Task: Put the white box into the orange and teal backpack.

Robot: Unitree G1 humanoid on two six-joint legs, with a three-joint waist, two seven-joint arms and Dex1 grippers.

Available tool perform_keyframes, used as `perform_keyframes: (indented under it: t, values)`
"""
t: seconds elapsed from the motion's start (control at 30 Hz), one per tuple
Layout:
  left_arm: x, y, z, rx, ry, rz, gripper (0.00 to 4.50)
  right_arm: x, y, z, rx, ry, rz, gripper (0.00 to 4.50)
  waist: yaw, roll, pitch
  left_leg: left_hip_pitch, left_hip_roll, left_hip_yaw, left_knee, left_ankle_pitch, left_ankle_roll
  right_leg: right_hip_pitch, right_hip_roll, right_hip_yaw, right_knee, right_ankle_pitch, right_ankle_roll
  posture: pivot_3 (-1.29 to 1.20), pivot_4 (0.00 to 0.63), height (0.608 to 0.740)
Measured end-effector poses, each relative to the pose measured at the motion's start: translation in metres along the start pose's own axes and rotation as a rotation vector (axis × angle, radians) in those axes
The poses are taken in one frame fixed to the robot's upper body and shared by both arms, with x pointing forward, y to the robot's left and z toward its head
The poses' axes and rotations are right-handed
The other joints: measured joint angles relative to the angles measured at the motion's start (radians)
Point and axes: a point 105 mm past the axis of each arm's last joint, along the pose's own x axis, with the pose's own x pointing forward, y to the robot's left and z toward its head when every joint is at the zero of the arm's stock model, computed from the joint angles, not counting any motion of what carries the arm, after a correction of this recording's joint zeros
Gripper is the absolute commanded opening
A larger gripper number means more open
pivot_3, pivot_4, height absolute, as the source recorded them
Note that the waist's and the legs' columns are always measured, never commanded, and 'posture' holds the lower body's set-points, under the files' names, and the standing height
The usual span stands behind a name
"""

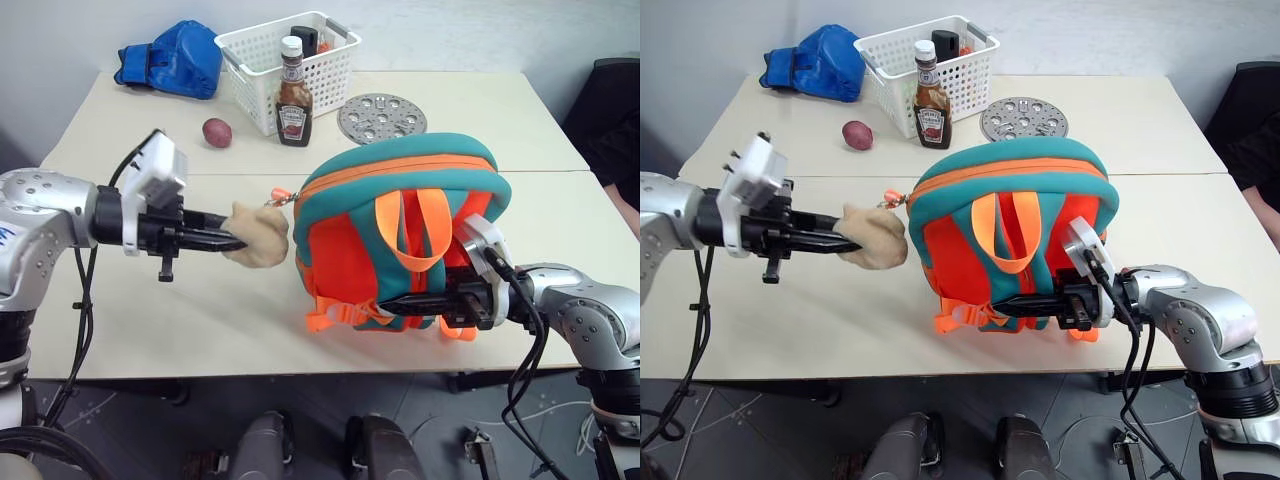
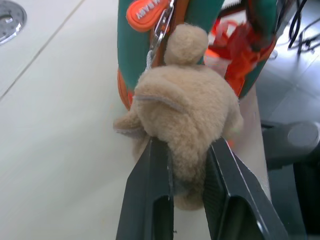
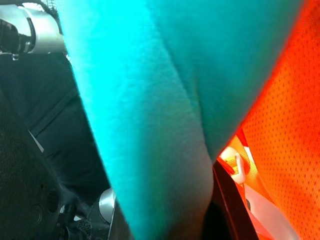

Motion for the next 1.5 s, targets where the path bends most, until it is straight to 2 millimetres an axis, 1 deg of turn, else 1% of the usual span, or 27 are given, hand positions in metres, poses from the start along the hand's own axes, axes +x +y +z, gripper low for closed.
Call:
perform_keyframes:
  t: [0.1,0.27,0.3,0.37,0.4,0.43,0.53,0.6,0.67,0.7,0.73,0.8,0.83,0.87,0.9,0.93,1.0,1.07,1.1,1.13,1.17,1.23,1.27,1.33,1.37,1.43,1.5]
  values:
    - [0.007,-0.002,-0.021,0.039,0.083,0.001,0.4,-0.002,0.0,0.001,-0.004,-0.007,-0.014,0.0,0.0,0.0,0.0,0.0,0.0,0.0,0.0,-0.001,0.001,0.0,0.0,0.0,0.0,0.0,0.0,0.0,0.15,0.74]
    - [0.018,-0.002,-0.039,0.136,0.172,0.012,0.4,-0.002,0.001,0.001,0.001,-0.011,-0.016,0.0,0.001,0.001,0.0,0.0,0.0,0.0,0.0,-0.003,0.002,0.0,-0.001,0.0,0.0,0.0,0.0,0.0,0.15,0.74]
    - [0.026,-0.003,-0.044,0.151,0.178,0.014,0.4,-0.002,0.001,0.001,0.001,-0.012,-0.015,0.0,0.002,0.001,-0.001,0.0,0.0,0.0,0.0,-0.003,0.003,0.0,-0.001,0.0,0.0,0.0,0.0,0.0,0.15,0.74]
    - [0.049,-0.005,-0.055,0.151,0.164,0.008,0.4,-0.001,0.002,0.001,0.0,-0.015,-0.012,0.0,0.003,0.001,-0.001,0.0,0.0,0.0,0.001,-0.003,0.004,0.0,-0.001,0.0,0.0,0.0,0.0,0.0,0.15,0.74]
    - [0.06,-0.005,-0.057,0.147,0.142,0.012,0.4,0.0,0.003,0.001,-0.002,-0.017,-0.011,0.0,0.003,0.001,-0.001,-0.001,0.0,0.0,0.002,-0.003,0.004,0.001,-0.001,0.0,0.0,0.0,0.0,0.0,0.15,0.74]
    - [0.067,-0.002,-0.055,0.155,0.119,0.031,0.4,0.0,0.003,0.001,-0.003,-0.018,-0.014,0.0,0.006,0.001,-0.001,0.0,0.0,-0.001,0.002,-0.003,0.004,0.001,-0.001,-0.001,0.0,0.0,0.0,0.0,0.15,0.74]
    - [0.082,0.005,-0.05,0.163,0.081,0.076,0.4,0.003,0.003,0.002,-0.007,-0.033,-0.009,0.0,0.01,0.001,-0.001,0.0,-0.001,-0.001,0.003,-0.005,0.007,0.003,-0.002,-0.001,0.0,0.0,0.0,0.0,0.15,0.74]
    - [0.087,0.005,-0.048,0.167,0.072,0.084,0.4,0.005,0.002,0.002,-0.01,-0.039,-0.016,0.0,0.011,0.001,-0.001,0.0,-0.001,-0.001,0.003,-0.004,0.007,0.003,-0.002,-0.001,0.0,0.0,0.0,0.0,0.15,0.74]
    - [0.087,0.005,-0.049,0.166,0.073,0.086,0.4,0.005,0.001,0.003,-0.019,-0.041,-0.03,0.0,0.014,0.001,-0.001,0.0,-0.001,-0.001,0.003,-0.004,0.005,0.003,-0.002,-0.001,0.0,0.0,0.0,0.0,0.15,0.74]
    - [0.086,0.005,-0.049,0.161,0.072,0.087,0.4,0.005,0.0,0.003,-0.023,-0.039,-0.039,0.34,0.014,0.001,-0.001,0.0,-0.001,-0.001,0.003,-0.003,0.005,0.003,-0.002,-0.001,0.0,0.0,0.0,0.0,0.15,0.74]
    - [0.084,0.004,-0.05,0.145,0.067,0.083,0.4,0.005,-0.001,0.003,-0.029,-0.036,-0.055,0.74,0.013,0.001,-0.001,0.0,-0.001,-0.001,0.003,-0.003,0.005,0.003,-0.002,-0.001,0.0,0.0,0.0,0.0,0.15,0.74]
    - [0.078,0.002,-0.053,0.106,0.058,0.08,1.11,0.004,-0.003,0.001,-0.026,-0.032,-0.083,1.3,0.009,0.001,-0.001,0.0,-0.001,-0.001,0.003,-0.003,0.005,0.003,-0.002,-0.001,0.0,0.0,0.0,0.0,0.15,0.74]
    - [0.074,0.002,-0.055,0.086,0.057,0.079,1.35,0.002,-0.004,0.0,-0.026,-0.028,-0.097,1.7,0.006,0.001,-0.001,0.0,-0.001,-0.001,0.003,-0.003,0.004,0.003,-0.002,-0.001,0.0,0.0,0.0,0.0,0.15,0.74]
    - [0.07,0.001,-0.057,0.05,0.049,0.076,1.62,0.0,-0.006,0.0,-0.027,-0.021,-0.117,1.97,0.004,0.001,-0.001,0.0,-0.001,-0.001,0.002,-0.003,0.004,0.002,-0.002,-0.001,0.0,0.0,0.0,0.0,0.15,0.74]
    - [0.063,-0.002,-0.059,0.003,0.036,0.066,1.99,-0.006,-0.007,0.0,-0.031,-0.018,-0.148,2.35,0.002,0.001,-0.001,0.0,0.0,-0.001,0.002,-0.003,0.004,0.002,-0.002,-0.001,0.0,0.0,0.0,0.0,0.15,0.74]
    - [0.058,-0.005,-0.061,-0.033,0.026,0.058,2.29,-0.012,-0.008,0.0,-0.033,-0.015,-0.181,2.65,0.0,0.001,-0.001,0.0,0.0,-0.001,0.002,-0.003,0.004,0.002,-0.002,-0.002,0.0,0.0,0.0,0.0,0.15,0.74]
    - [0.041,-0.011,-0.059,-0.099,-0.004,0.058,2.95,-0.032,-0.009,0.0,-0.033,-0.003,-0.261,3.37,0.0,0.001,-0.001,0.0,0.0,-0.002,0.001,-0.003,0.003,0.002,-0.002,-0.002,0.0,0.0,0.0,0.0,0.15,0.74]
    - [0.022,-0.017,-0.058,-0.157,-0.029,0.078,3.56,-0.053,-0.005,-0.004,-0.019,0.019,-0.323,4.1,0.001,0.001,-0.001,0.0,0.0,-0.002,0.001,-0.003,0.003,0.002,-0.002,-0.002,-0.001,0.0,0.001,0.0,0.15,0.74]
    - [0.012,-0.02,-0.059,-0.191,-0.039,0.09,3.84,-0.064,-0.003,-0.006,-0.008,0.032,-0.351,4.37,0.001,0.001,-0.001,0.0,0.0,-0.002,0.001,-0.003,0.004,0.003,-0.002,-0.002,-0.001,0.0,0.001,0.0,0.15,0.74]
    - [-0.001,-0.026,-0.06,-0.231,-0.048,0.102,4.13,-0.079,0.0,-0.009,0.001,0.05,-0.387,4.5,0.001,0.001,-0.001,0.0,0.0,-0.002,0.001,-0.003,0.004,0.003,-0.002,-0.002,-0.002,0.0,0.001,0.0,0.15,0.74]
    - [-0.011,-0.029,-0.061,-0.257,-0.042,0.113,4.45,-0.091,0.001,-0.008,-0.001,0.061,-0.419,4.5,0.0,0.001,0.0,0.0,0.0,-0.002,0.001,-0.004,0.004,0.003,-0.002,-0.002,-0.002,0.0,0.001,0.0,0.15,0.74]
    - [-0.027,-0.038,-0.062,-0.275,-0.018,0.125,4.48,-0.112,0.003,-0.003,-0.026,0.084,-0.462,4.5,-0.001,0.002,0.0,0.0,0.0,-0.001,0.001,-0.005,0.007,0.004,-0.002,-0.001,-0.005,0.0,0.0,0.0,0.15,0.74]
    - [-0.037,-0.044,-0.063,-0.283,0.0,0.13,4.48,-0.126,0.004,0.002,-0.039,0.101,-0.492,4.5,0.0,0.003,0.0,0.0,0.0,0.0,0.0,-0.005,0.008,0.004,-0.002,-0.001,-0.007,0.0,-0.001,0.0,0.15,0.74]
    - [-0.054,-0.048,-0.062,-0.314,0.012,0.142,4.48,-0.148,0.007,0.013,-0.058,0.115,-0.53,4.5,0.0,0.004,0.001,0.0,0.0,0.0,0.0,-0.005,0.008,0.004,-0.002,-0.001,-0.007,-0.001,-0.001,0.0,0.15,0.74]
    - [-0.062,-0.05,-0.056,-0.332,-0.009,0.141,4.48,-0.156,0.01,0.019,-0.065,0.121,-0.532,4.5,0.001,0.004,0.001,0.0,0.0,0.0,0.0,-0.006,0.007,0.004,-0.002,-0.001,-0.008,-0.001,-0.002,0.0,0.15,0.74]
    - [-0.074,-0.051,-0.043,-0.328,-0.057,0.143,4.48,-0.165,0.015,0.032,-0.075,0.118,-0.519,4.5,0.004,0.004,0.001,0.0,0.0,-0.001,0.0,-0.008,0.003,0.003,-0.003,-0.001,-0.008,-0.001,-0.002,0.0,0.15,0.74]
    - [-0.078,-0.044,-0.029,-0.288,-0.115,0.177,4.48,-0.172,0.017,0.044,-0.092,0.083,-0.513,4.5,0.003,0.005,0.0,0.0,0.0,-0.001,-0.001,-0.008,0.002,0.004,-0.003,-0.001,-0.009,-0.001,-0.002,0.0,0.15,0.74]
